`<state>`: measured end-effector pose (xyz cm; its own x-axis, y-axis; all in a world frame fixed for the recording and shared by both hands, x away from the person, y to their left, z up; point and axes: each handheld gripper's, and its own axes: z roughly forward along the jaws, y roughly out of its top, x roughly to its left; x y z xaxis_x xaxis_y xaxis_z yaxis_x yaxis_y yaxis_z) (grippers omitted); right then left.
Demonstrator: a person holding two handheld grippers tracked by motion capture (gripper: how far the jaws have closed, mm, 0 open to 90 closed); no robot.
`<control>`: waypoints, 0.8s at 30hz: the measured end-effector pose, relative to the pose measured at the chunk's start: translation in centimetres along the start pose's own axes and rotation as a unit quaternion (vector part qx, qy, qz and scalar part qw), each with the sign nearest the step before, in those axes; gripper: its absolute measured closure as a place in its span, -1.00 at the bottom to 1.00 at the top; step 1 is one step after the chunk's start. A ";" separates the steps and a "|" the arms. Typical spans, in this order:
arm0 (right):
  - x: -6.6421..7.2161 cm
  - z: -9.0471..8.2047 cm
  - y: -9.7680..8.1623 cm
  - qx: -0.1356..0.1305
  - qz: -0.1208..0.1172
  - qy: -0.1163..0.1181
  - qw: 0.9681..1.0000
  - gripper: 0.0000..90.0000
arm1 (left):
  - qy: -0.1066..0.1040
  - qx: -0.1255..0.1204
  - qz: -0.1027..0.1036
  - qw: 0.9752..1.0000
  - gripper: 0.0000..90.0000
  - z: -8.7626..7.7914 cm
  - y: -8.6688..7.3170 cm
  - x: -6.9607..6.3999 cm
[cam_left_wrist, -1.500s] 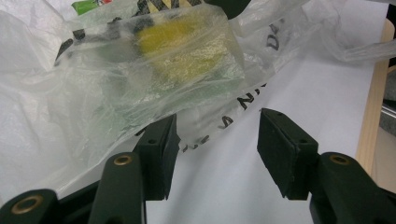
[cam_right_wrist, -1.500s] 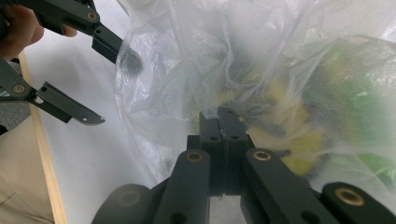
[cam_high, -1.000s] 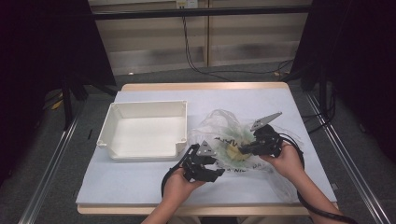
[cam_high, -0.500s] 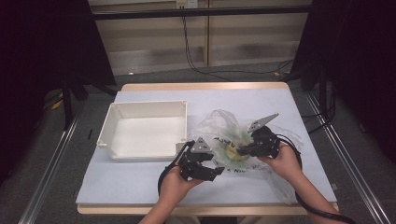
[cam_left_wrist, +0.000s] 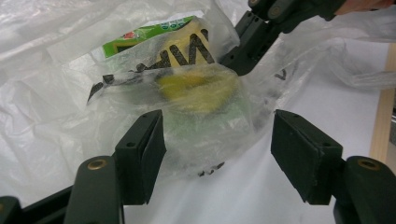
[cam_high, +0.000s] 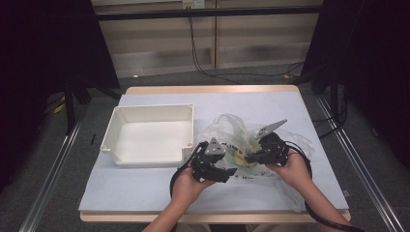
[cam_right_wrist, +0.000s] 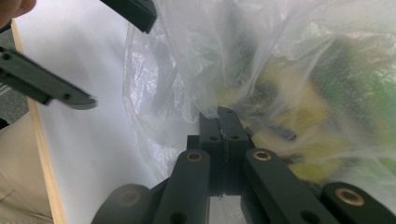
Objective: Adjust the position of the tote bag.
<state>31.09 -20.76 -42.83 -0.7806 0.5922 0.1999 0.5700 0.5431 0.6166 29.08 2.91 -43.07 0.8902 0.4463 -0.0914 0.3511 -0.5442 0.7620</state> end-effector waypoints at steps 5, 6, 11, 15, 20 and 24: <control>0.1 -0.1 -0.1 0.002 0.002 -0.004 1.000 1.00 | -0.008 0.014 0.003 1.000 -0.21 1.0 0.0 0.0; 0.1 -0.2 -0.1 0.002 0.004 -0.004 1.000 1.00 | -0.007 0.017 0.005 1.000 -0.22 1.3 -0.1 0.0; 0.3 -0.2 -0.1 0.003 0.006 -0.004 1.000 1.00 | -0.001 0.027 0.010 1.000 -0.22 2.5 -0.4 0.0; 0.4 -0.1 -0.1 0.004 0.009 -0.003 1.000 1.00 | 0.003 0.029 0.009 1.000 -0.15 3.2 -0.5 0.1; 0.3 0.1 -0.2 0.004 0.016 -0.002 1.000 1.00 | 0.008 0.048 0.017 0.999 0.04 3.4 -0.6 0.2; 0.4 0.4 0.0 0.004 0.013 0.002 1.000 1.00 | 0.004 0.051 0.011 0.999 0.16 3.8 -0.7 0.3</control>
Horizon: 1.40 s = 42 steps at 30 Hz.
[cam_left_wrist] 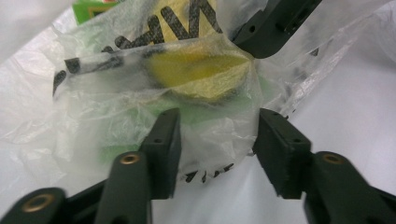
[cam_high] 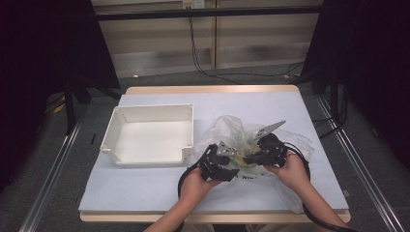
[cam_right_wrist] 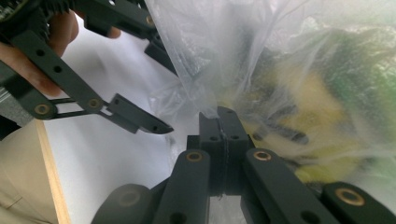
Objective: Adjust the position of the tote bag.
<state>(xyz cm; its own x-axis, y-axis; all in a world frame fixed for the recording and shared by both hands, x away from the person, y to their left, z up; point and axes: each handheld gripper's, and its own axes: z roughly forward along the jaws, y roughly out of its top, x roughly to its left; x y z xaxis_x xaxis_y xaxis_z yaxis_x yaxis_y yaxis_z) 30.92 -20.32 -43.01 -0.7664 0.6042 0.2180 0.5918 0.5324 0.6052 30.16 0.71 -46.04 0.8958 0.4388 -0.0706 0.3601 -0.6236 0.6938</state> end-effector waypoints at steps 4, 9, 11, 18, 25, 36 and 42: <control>0.2 0.0 0.2 0.003 -0.004 0.000 1.000 1.00 | 0.006 0.010 0.006 1.000 0.35 0.1 -0.1 0.0; 0.1 -0.1 0.1 0.002 0.001 0.000 1.000 1.00 | 0.013 0.016 0.014 1.000 0.68 -0.3 0.0 -0.1; 0.0 -0.1 0.0 0.001 0.000 0.002 1.000 1.00 | 0.011 0.010 0.009 1.000 0.82 -0.3 0.0 -0.2; -0.5 -0.6 0.2 -0.003 0.006 -0.001 1.000 1.00 | 0.011 0.013 0.009 1.000 0.97 -1.0 0.0 -0.4; -1.6 -1.7 0.5 -0.013 0.018 -0.008 1.000 1.00 | 0.011 0.022 0.014 1.000 0.99 -1.7 -0.2 -0.5; -4.7 -3.4 0.6 -0.036 0.056 -0.010 0.998 1.00 | 0.009 0.023 0.014 1.000 1.00 -2.1 -0.5 -0.6; -6.4 -3.4 0.8 -0.035 0.085 -0.023 0.995 1.00 | 0.006 0.029 0.013 0.999 0.99 -2.2 -0.6 -0.4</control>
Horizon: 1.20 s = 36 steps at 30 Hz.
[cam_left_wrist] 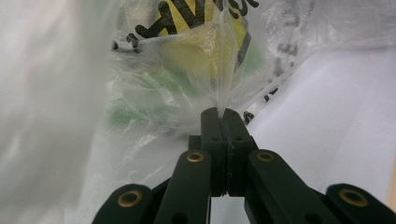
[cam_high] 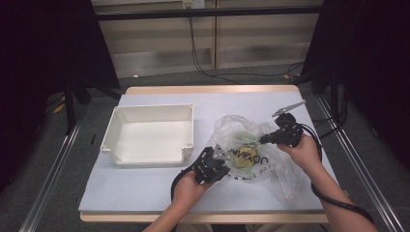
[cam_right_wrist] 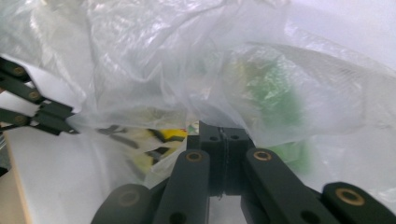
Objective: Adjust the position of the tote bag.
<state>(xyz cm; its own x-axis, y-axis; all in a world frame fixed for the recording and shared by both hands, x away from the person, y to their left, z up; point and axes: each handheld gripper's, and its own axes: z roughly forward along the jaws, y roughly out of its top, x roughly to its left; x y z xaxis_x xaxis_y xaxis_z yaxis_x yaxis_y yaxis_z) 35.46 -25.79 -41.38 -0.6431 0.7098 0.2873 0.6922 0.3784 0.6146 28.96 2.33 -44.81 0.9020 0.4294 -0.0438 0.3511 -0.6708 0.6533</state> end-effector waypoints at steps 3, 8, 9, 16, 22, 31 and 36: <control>-0.7 0.2 0.1 0.003 0.008 -0.007 1.000 1.00 | -0.003 -0.002 0.001 1.000 1.00 -0.1 0.0 0.1; -2.0 0.2 0.4 0.005 0.016 -0.023 1.000 1.00 | -0.004 0.004 -0.002 1.000 1.00 -0.2 -0.3 0.1; -2.2 0.2 0.4 0.003 0.020 -0.026 0.999 1.00 | -0.009 0.010 0.003 1.000 1.00 -0.2 -0.3 0.2; -4.2 0.4 0.8 0.012 0.044 -0.031 0.999 1.00 | -0.014 0.012 -0.008 1.000 1.00 -0.2 -0.7 0.4; -6.0 0.9 0.7 0.014 0.064 -0.037 0.997 1.00 | -0.008 0.023 -0.010 1.000 1.00 0.0 -1.3 0.8; -8.4 0.5 0.6 0.008 0.076 -0.052 0.996 1.00 | -0.011 0.039 -0.017 0.999 1.00 0.5 -2.0 0.9; -9.7 0.2 0.8 0.010 0.085 -0.064 0.994 1.00 | -0.013 0.044 -0.019 0.999 1.00 0.5 -2.2 1.0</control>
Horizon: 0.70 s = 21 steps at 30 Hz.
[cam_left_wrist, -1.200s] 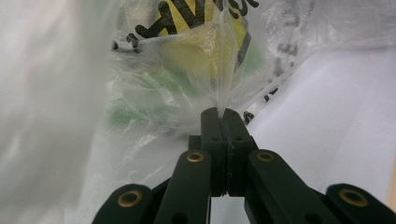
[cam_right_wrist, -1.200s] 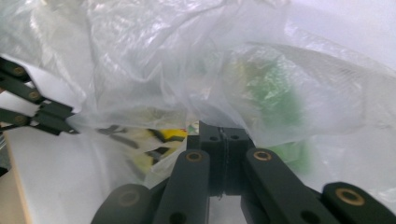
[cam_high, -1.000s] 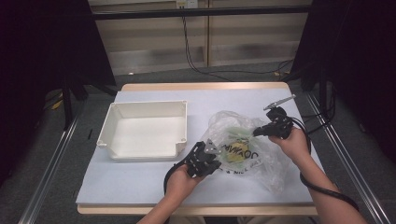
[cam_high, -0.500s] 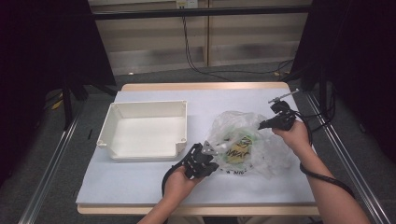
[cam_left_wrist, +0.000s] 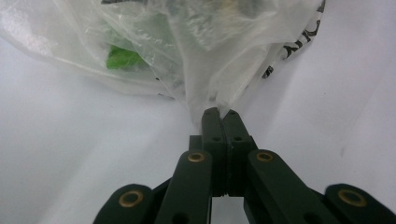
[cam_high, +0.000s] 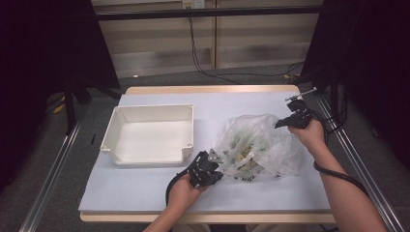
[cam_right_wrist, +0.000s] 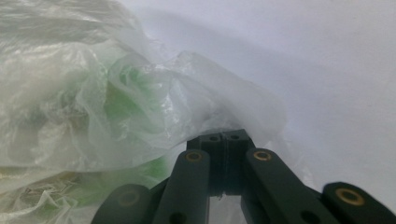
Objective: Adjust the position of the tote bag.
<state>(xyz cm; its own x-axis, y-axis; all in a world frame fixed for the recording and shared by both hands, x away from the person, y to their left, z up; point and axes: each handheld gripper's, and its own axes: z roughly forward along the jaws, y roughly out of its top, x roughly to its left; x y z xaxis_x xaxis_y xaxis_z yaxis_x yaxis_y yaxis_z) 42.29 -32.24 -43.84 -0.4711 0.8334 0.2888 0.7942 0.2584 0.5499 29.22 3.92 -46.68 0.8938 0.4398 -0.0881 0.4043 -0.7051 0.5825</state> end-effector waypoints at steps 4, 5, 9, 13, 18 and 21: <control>-0.7 0.1 0.0 -0.004 0.012 0.004 1.000 1.00 | 0.001 -0.002 -0.002 1.000 1.00 -0.1 -0.1 0.1; -0.6 0.1 -0.1 -0.004 0.016 0.011 1.000 0.97 | 0.001 -0.003 -0.001 1.000 1.00 -0.1 -0.1 0.1; 1.0 -0.2 -0.4 -0.009 -0.010 0.010 1.000 0.70 | 0.007 -0.009 0.000 1.000 1.00 -0.1 0.1 -0.1; 2.7 -0.9 -0.9 -0.019 -0.032 0.003 0.999 0.35 | 0.010 -0.011 0.001 1.000 1.00 -0.2 0.2 -0.2; 4.6 -2.4 -1.4 -0.023 -0.062 -0.006 0.998 0.12 | 0.010 -0.019 0.004 1.000 1.00 -0.3 0.6 -0.4; 5.6 -3.2 -1.7 -0.027 -0.071 -0.003 0.997 0.08 | 0.008 -0.015 0.013 1.000 1.00 -0.4 0.8 -0.4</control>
<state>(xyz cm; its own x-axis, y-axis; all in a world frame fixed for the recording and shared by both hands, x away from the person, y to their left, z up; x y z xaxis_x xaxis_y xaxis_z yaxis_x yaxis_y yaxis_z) 37.09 -29.58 -40.68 -0.5743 0.7936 0.2008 0.6985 0.3471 0.6258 29.11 3.41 -45.87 0.9000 0.4317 -0.0595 0.3758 -0.6996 0.6077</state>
